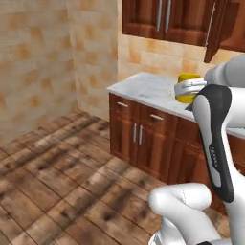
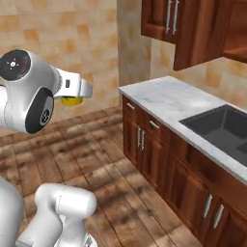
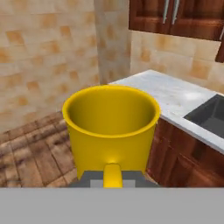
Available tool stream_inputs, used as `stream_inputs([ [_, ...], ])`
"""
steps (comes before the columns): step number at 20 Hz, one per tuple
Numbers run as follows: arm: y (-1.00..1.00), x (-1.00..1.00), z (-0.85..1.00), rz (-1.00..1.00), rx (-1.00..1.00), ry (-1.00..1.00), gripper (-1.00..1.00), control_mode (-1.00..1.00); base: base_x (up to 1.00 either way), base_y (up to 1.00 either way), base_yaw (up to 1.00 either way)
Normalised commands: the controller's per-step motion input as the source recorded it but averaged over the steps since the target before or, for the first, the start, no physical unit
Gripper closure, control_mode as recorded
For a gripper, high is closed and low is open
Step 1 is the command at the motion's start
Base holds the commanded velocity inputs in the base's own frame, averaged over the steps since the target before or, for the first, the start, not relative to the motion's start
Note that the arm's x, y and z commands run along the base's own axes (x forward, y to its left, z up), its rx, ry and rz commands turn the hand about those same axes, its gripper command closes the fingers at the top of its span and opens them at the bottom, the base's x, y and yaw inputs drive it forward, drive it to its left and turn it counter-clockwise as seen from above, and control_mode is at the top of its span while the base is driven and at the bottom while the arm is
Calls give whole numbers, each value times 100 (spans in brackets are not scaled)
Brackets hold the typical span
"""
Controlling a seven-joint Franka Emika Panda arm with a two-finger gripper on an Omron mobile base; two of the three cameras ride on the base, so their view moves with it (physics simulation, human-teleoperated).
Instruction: There is a tray on the dining counter. Grab the cup, mug, and pitcher and place them on the tray. The pitcher may be placed next to the tray if it cannot fit the tray.
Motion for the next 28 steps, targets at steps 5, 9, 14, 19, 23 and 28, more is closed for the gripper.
stream_inputs([
  [5,0,0,0,0,0,0,100,100,27,0,90],
  [9,0,0,0,0,0,0,100,100,85,-17,59],
  [14,0,0,0,0,0,0,100,100,100,-45,31],
  [19,0,0,0,0,0,0,100,100,100,-29,28],
  [23,0,0,0,0,0,0,100,100,100,0,31],
  [28,0,0,0,0,0,0,100,100,100,0,32],
])
